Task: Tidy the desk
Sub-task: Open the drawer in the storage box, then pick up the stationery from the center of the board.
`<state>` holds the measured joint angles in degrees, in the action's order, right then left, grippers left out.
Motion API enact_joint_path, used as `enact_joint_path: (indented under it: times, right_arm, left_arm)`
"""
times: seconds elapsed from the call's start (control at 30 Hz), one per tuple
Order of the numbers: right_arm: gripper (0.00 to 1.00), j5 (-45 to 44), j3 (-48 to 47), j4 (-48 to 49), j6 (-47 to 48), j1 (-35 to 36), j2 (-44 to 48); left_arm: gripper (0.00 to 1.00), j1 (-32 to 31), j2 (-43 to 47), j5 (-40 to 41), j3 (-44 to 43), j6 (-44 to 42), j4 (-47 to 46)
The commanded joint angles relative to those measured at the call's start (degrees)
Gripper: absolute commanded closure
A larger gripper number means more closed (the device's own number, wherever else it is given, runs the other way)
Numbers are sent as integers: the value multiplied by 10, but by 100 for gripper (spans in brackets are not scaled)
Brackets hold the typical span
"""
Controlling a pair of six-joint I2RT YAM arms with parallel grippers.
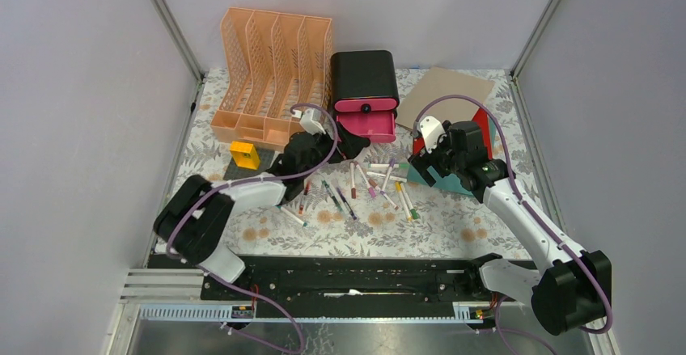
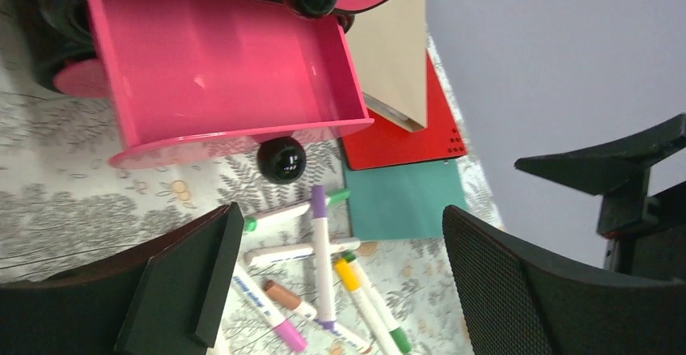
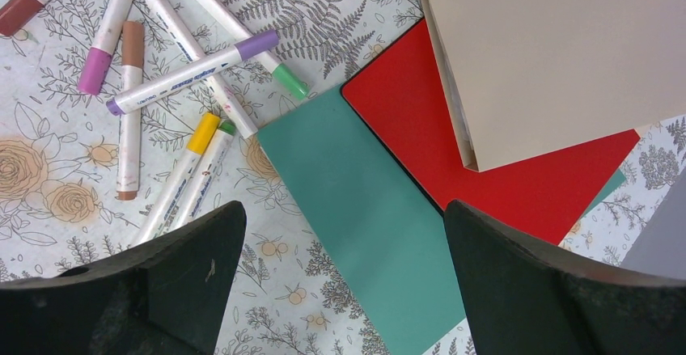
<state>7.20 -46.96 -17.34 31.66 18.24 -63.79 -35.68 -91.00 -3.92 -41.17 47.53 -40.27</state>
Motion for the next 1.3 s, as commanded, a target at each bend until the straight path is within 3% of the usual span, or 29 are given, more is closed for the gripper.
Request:
enact_joint_path:
  times: [0.0,0.23,0.53,0.97,1.13,1.27]
  right_arm:
    - [0,24,1,0,8,-3,10]
    - [0,57,0,-15,15,-3,11]
    - [0,96,-2,-35,29,-4,8]
    - [0,108,-2,-44,36,-3,11]
    - [1,110,0,-44,38,-4,15]
    - [0,111,0,-44,38,-3,17]
  left_arm:
    - [1,-1,89,45,9,-136,112]
    - [1,0,210,126,42,-211,209]
    - [1,22,246,80,62,-214,309]
    - [1,30,252,-9,80,-103,379]
    - [1,27,250,-57,130,-8,322]
    - [2,-5,243,-26,139,29,323]
